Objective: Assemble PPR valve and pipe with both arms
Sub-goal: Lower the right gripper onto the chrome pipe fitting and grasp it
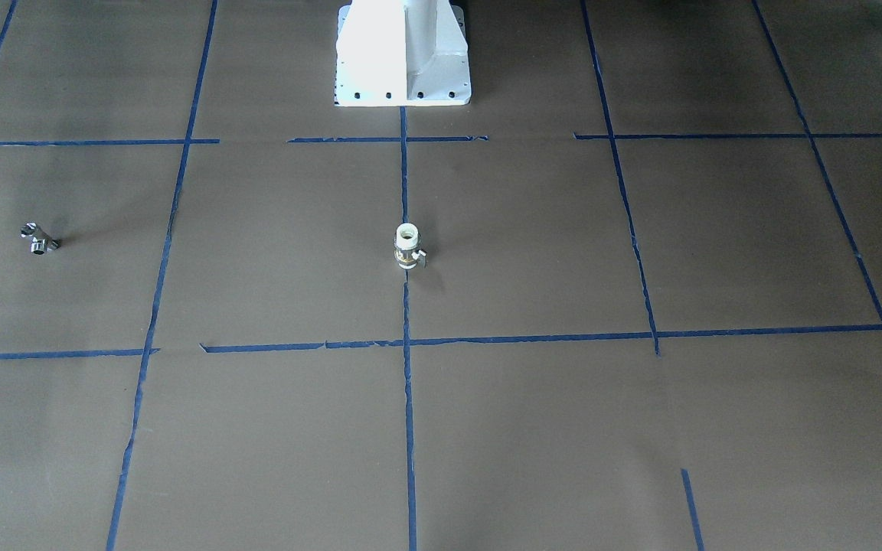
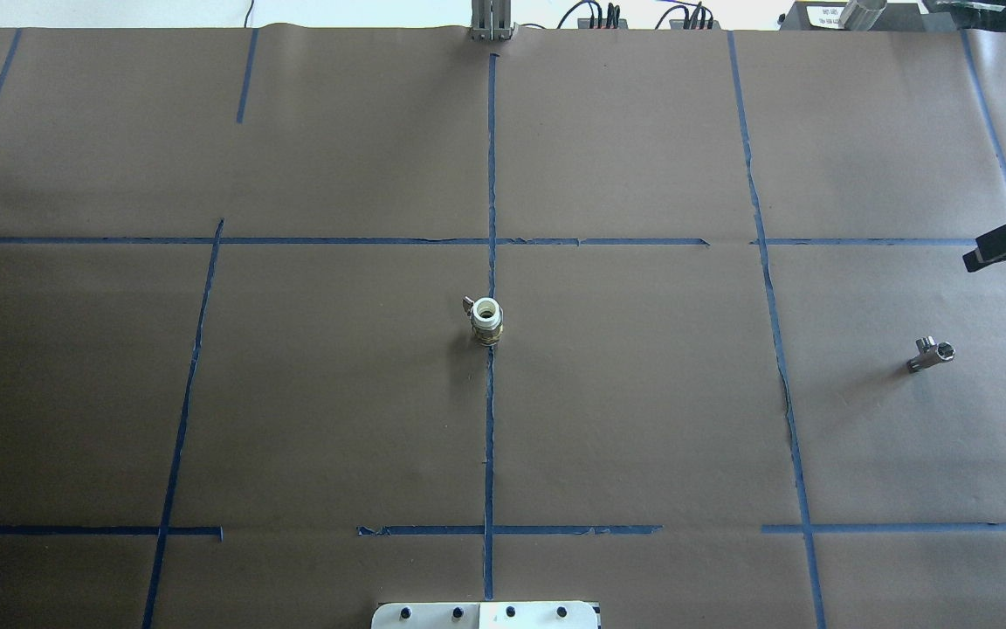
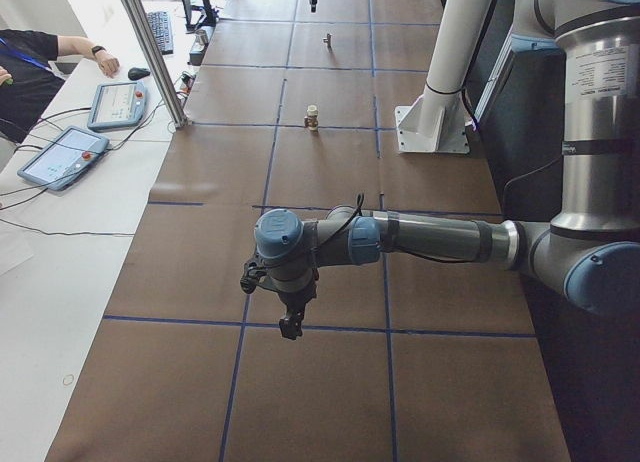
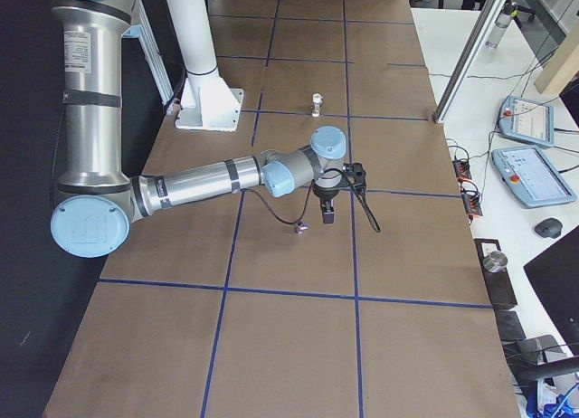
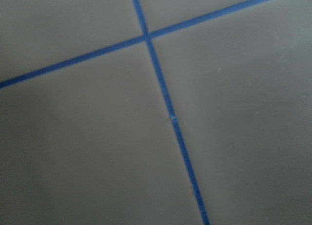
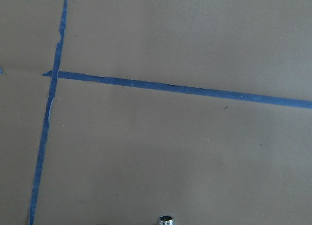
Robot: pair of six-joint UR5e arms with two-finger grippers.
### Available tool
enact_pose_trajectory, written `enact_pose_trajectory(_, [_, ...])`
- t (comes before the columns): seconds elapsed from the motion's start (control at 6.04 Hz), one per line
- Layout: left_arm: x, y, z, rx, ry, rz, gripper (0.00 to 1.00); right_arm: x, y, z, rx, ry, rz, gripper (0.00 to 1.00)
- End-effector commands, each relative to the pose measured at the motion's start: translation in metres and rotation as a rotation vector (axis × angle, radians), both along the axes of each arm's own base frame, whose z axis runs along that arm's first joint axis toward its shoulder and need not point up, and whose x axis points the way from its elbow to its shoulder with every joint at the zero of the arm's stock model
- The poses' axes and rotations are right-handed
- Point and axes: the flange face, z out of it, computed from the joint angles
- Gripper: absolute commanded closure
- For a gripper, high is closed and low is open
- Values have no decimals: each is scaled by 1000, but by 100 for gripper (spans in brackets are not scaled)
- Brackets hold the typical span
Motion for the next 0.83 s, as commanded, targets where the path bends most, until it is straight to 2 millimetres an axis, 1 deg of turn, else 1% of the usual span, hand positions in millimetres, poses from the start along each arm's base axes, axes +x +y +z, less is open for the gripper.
enact_pose_trajectory(0.0, [0, 1, 6, -11, 2, -2, 0, -34, 35, 27, 7, 39, 12, 0])
enact_pose_trajectory(0.17, [2, 1, 6, -11, 30, -5, 0, -51, 50, 41, 11, 79, -4, 0])
enact_pose_trajectory(0.33, [5, 1, 4, -12, 70, -10, 0, -64, 57, 57, 7, 87, -33, 1])
enact_pose_trajectory(0.5, [5, 1, 3, -10, 70, -10, 0, -77, 58, 67, 8, 89, -58, 1])
enact_pose_trajectory(0.66, [5, 1, 3, -12, 70, -10, 0, -80, 60, 67, 19, 82, -65, 1])
